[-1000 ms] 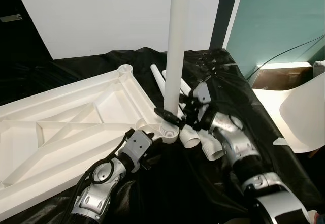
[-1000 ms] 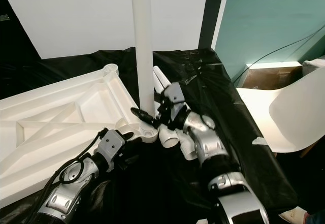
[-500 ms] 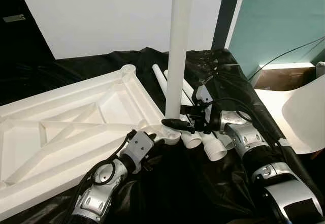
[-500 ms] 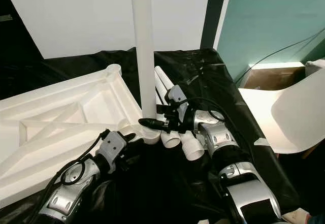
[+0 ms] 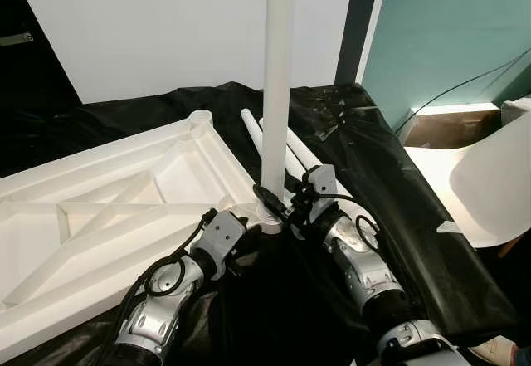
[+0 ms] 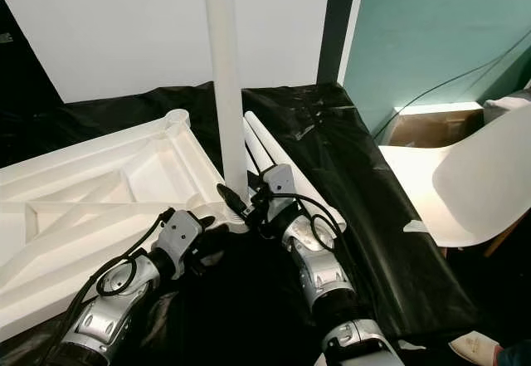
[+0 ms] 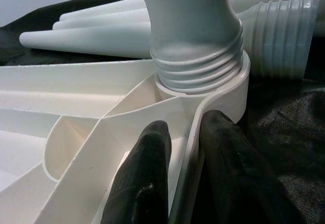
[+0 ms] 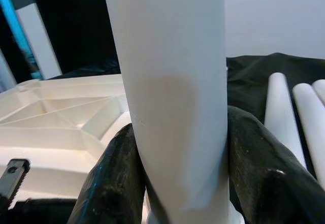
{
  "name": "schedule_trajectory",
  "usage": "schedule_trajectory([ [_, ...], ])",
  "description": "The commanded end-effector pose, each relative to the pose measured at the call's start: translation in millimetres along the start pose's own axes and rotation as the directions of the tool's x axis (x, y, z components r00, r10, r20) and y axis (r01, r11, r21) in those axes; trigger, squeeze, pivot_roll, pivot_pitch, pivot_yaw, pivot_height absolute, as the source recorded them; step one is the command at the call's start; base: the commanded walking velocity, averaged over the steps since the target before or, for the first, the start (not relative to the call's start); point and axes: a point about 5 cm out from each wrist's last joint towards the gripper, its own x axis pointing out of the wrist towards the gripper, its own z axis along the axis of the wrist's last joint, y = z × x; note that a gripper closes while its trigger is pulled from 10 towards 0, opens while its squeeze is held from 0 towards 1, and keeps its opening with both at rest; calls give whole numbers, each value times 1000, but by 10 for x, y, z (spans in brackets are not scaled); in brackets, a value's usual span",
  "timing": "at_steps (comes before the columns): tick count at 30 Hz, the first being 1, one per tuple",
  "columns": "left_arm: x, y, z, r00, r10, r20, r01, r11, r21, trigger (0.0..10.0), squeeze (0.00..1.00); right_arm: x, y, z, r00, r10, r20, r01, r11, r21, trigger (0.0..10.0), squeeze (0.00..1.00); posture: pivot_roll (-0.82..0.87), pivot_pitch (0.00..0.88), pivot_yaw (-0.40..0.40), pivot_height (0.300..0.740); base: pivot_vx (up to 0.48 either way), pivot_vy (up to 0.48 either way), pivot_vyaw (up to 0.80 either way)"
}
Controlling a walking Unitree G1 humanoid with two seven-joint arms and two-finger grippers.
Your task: Building children table
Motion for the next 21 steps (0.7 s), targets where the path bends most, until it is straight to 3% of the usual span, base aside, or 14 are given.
schedule_trajectory([
  [1,-32,-305,-252,983,-151,-105,146,988,-48,10000,0,-44,-289,120,978,-206,36,207,978,-32,0,0,162,0,3,740,0,0,0],
  [5,-36,-306,-257,983,-152,-106,148,988,-48,10000,0,-21,-300,144,971,-238,33,239,971,-27,0,0,161,0,3,740,0,0,0],
  [6,-31,-307,-258,983,-152,-105,148,988,-49,10000,0,12,-249,110,976,-216,3,216,976,-19,3059,0,162,0,3,740,0,0,0],
  [7,-25,-312,-255,983,-153,-104,148,988,-50,10000,0,26,-204,96,984,-176,-2,176,984,-2,10000,784,163,0,1,740,0,0,0],
  [8,-25,-312,-255,983,-153,-104,148,988,-50,10000,0,26,-204,96,984,-176,-2,176,984,-2,10000,784,163,0,1,740,0,0,0],
  [9,-16,-314,-251,983,-153,-101,148,988,-51,10000,0,53,-125,80,996,-88,-13,88,996,23,10000,1000,162,0,-2,740,0,0,0],
  [14,-6,-307,-252,983,-151,-101,147,988,-52,10000,0,90,-48,63,999,-5,-34,5,1000,15,10000,1000,161,0,-4,740,0,0,0],
  [15,-6,-315,-255,983,-151,-100,147,988,-53,10000,0,103,-34,49,997,57,-53,-56,998,4,10000,0,161,0,-5,740,0,0,0],
  [16,-2,-327,-259,983,-152,-100,147,988,-57,10000,0,115,-27,32,983,164,-85,-165,986,-3,10000,0,159,0,-7,740,0,0,0],
  [20,-1,-331,-261,983,-152,-100,147,987,-58,10000,0,116,-33,31,974,207,-95,-208,978,0,10000,0,159,0,-7,740,0,0,0],
  [21,4,-334,-260,983,-153,-99,147,987,-59,10000,0,103,-67,35,949,292,-120,-294,956,-4,10000,0,157,0,-7,740,0,0,0],
])
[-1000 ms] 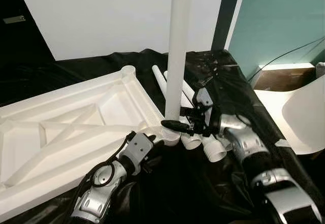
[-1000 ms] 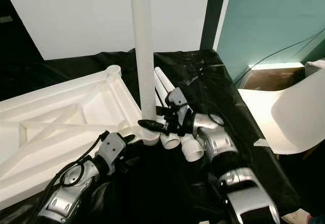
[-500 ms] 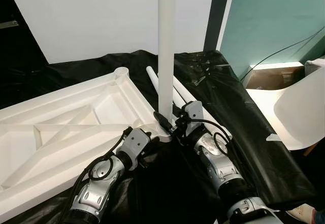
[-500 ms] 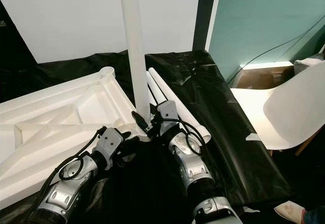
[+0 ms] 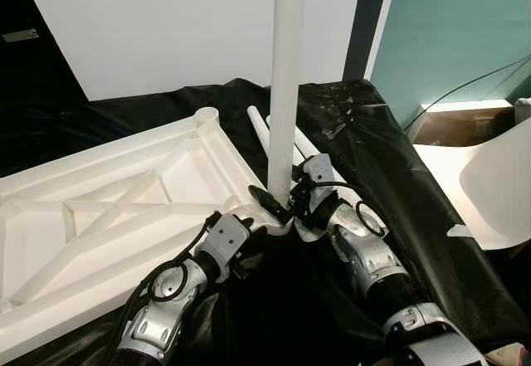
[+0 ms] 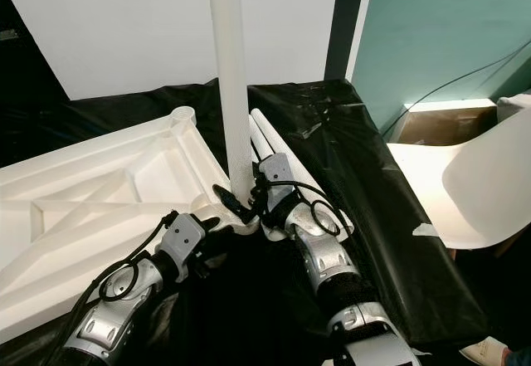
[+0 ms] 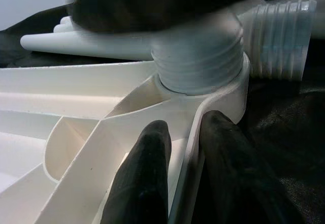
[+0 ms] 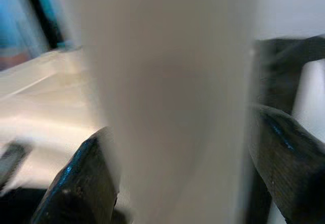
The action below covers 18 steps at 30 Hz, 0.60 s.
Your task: Building children table
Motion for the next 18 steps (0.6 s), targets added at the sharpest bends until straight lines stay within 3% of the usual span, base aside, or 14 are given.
schedule_trajectory([
  [1,-10,-264,-279,983,-137,-122,130,990,-63,10000,0,-9,-18,5,992,120,-28,-120,993,-2,10000,0,158,0,-7,740,0,0,0],
  [5,-6,-258,-271,984,-134,-120,127,990,-62,10000,0,-92,-166,53,959,267,-101,-271,962,-37,10000,0,163,0,-10,740,0,0,0],
  [10,-12,-256,-275,984,-131,-120,124,990,-61,10000,0,-110,-296,75,946,289,-147,-302,951,-73,10000,0,167,0,-11,740,0,0,0],
  [11,-13,-256,-276,984,-130,-120,123,990,-61,10000,0,-111,-328,84,944,292,-152,-306,949,-80,5725,0,167,0,-11,740,0,0,0],
  [12,-14,-255,-277,984,-128,-121,122,991,-61,10000,0,-110,-356,101,944,296,-148,-310,947,-84,0,0,167,0,-11,740,0,0,0],
  [18,-23,-263,-281,985,-122,-121,116,991,-62,10000,0,-104,-388,139,936,324,-140,-337,938,-82,0,0,180,0,-13,740,0,0,0],
])
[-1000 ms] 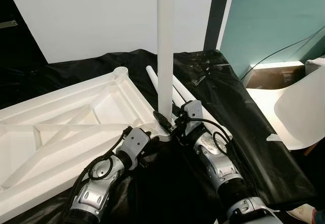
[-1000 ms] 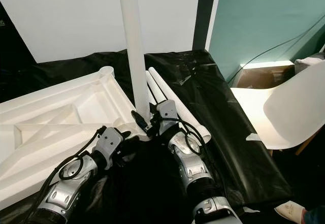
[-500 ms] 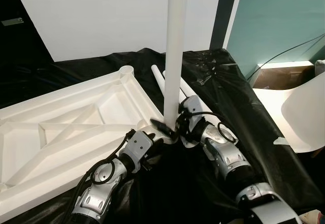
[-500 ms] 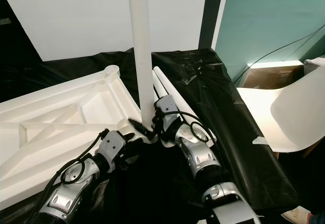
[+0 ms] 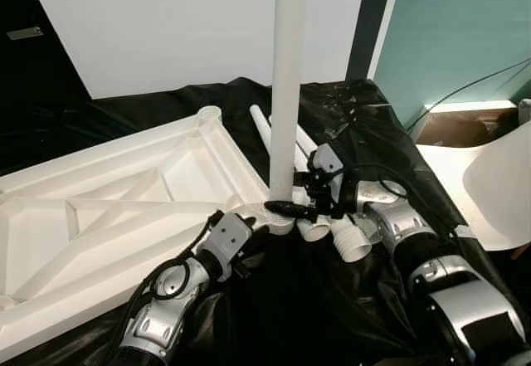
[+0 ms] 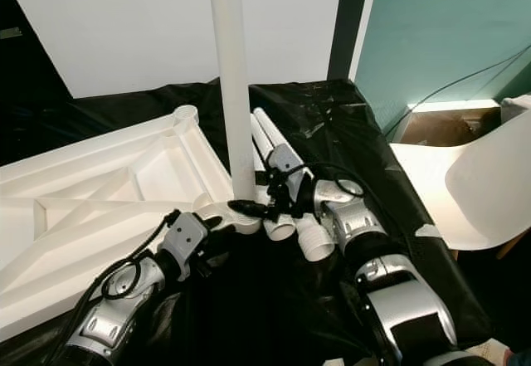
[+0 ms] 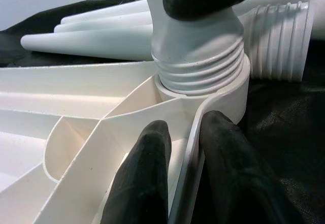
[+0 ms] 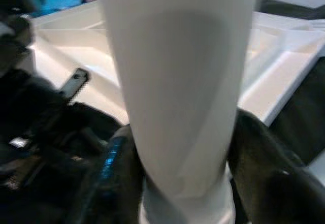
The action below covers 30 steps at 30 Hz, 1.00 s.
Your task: Building children table
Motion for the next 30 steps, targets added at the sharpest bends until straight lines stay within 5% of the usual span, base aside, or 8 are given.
schedule_trajectory([
  [1,-32,-243,-274,986,-114,-120,108,992,-60,10000,0,-2,-9,21,1000,18,6,-17,1000,-9,0,0,181,0,-13,740,0,0,0],
  [11,-55,-254,-282,986,-114,-123,107,992,-63,10000,0,119,89,38,984,-152,96,147,987,58,0,0,181,0,-16,740,0,0,0],
  [12,-56,-258,-285,986,-114,-123,107,992,-64,10000,0,95,22,76,851,-491,186,487,870,73,0,0,182,0,-12,740,0,0,0],
  [15,-58,-263,-287,985,-118,-124,110,992,-64,10000,0,98,207,22,760,-609,226,599,792,118,0,0,178,0,-7,740,0,0,0],
  [27,-82,-242,-286,983,-127,-132,120,991,-54,10000,0,149,305,-110,743,-650,160,614,756,227,0,0,179,0,-4,740,0,0,0],
  [28,-83,-245,-286,983,-126,-132,120,991,-55,10000,0,169,330,-124,759,-635,147,599,768,224,4941,0,180,0,-5,740,0,0,0],
  [29,-83,-250,-286,983,-126,-131,120,991,-55,10000,0,192,360,-129,791,-592,154,549,798,248,10000,1000,180,0,-5,740,0,0,0],
  [30,-83,-250,-286,983,-126,-131,120,991,-55,10000,0,192,360,-129,791,-592,154,549,798,248,10000,1000,180,0,-5,740,0,0,0],
])
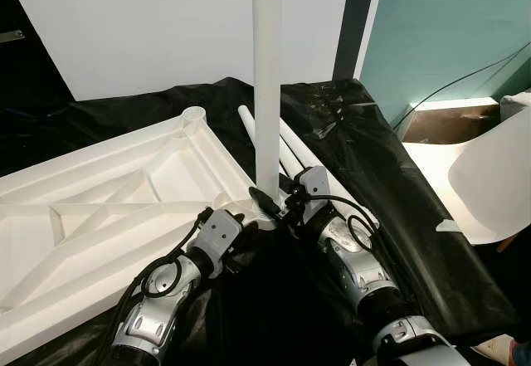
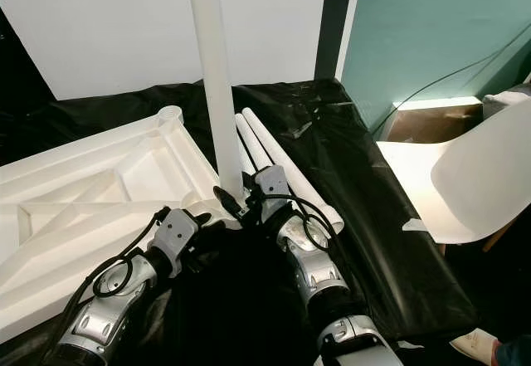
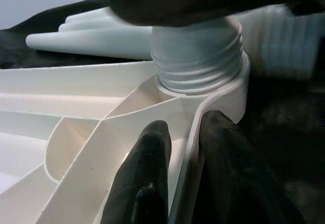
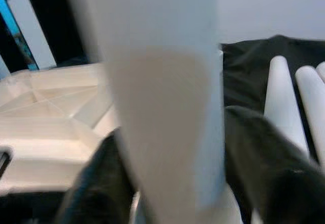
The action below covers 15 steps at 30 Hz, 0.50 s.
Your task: Building children table
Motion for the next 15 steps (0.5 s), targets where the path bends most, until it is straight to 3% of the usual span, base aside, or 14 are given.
schedule_trajectory([
  [1,-25,-313,-264,980,-164,-114,158,986,-58,10000,0,-23,-63,21,1000,6,-4,-6,999,35,10000,1000,180,0,-5,740,0,0,0],
  [4,-23,-316,-264,980,-164,-114,158,986,-58,10000,0,-10,-52,14,993,110,-48,-110,994,4,10000,1000,178,0,-5,740,0,0,0],
  [8,-23,-316,-264,980,-164,-114,158,986,-58,10000,0,-5,-70,14,988,144,-63,-145,989,-10,10000,945,178,0,-5,740,0,0,0],
  [9,-19,-313,-259,980,-163,-113,158,986,-58,10000,0,-4,-104,25,981,181,-70,-183,983,-20,10000,0,177,0,-5,740,0,0,0],
  [11,-15,-311,-255,980,-163,-112,157,986,-58,10000,0,-3,-130,36,975,207,-76,-209,977,-27,10000,0,176,0,-6,740,0,0,0],
  [12,-4,-308,-244,981,-163,-109,157,986,-58,10000,0,-27,-240,78,911,387,-141,-398,916,-53,10000,0,174,0,-7,740,0,0,0],
  [13,-1,-307,-241,981,-163,-108,157,986,-59,10000,0,-34,-288,103,885,436,-165,-450,891,-58,10000,0,175,0,-7,740,0,0,0],
  [15,0,-306,-240,981,-162,-107,157,986,-59,10000,0,-37,-319,121,869,461,-179,-477,877,-61,10000,0,175,0,-7,740,0,0,0],
])
